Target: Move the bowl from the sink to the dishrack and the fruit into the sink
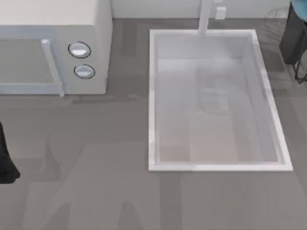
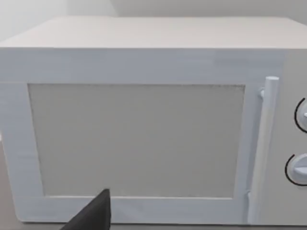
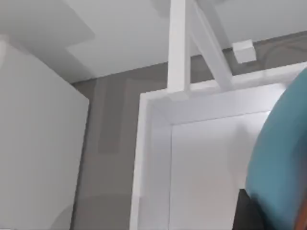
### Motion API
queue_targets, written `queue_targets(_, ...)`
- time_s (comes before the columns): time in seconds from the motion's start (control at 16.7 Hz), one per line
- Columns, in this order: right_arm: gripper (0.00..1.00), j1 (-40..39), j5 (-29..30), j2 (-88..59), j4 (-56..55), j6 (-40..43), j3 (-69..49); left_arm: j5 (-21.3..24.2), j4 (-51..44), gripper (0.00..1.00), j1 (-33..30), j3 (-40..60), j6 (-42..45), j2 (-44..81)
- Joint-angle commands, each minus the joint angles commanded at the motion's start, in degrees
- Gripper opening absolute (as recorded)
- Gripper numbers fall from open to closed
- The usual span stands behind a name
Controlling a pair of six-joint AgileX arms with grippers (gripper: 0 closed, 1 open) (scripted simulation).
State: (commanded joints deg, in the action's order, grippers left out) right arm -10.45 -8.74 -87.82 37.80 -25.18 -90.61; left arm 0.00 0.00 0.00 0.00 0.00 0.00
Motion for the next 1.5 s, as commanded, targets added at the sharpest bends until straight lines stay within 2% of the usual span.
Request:
queue_targets(0.3, 0.00, 21.9, -8.7, 7.4, -24.4, 15.0, 9.1, 0.0, 0.0, 1.00, 0.0, 0.0, 0.0, 0.0)
queue_targets(0.54, 0.00, 32.5, -13.1, 11.9, -35.4, 22.7, 13.8, 0.0, 0.0, 1.00, 0.0, 0.0, 0.0, 0.0)
queue_targets(1.08, 0.00, 33.9, -13.6, 10.8, -39.4, 24.2, 15.4, 0.0, 0.0, 1.00, 0.0, 0.0, 0.0, 0.0)
queue_targets(1.26, 0.00, 33.1, -12.6, 5.4, -47.0, 24.2, 18.1, 0.0, 0.0, 1.00, 0.0, 0.0, 0.0, 0.0)
queue_targets(1.5, 0.00, 31.3, -10.5, -3.9, -64.2, 24.3, 24.2, 0.0, 0.0, 1.00, 0.0, 0.0, 0.0, 0.0)
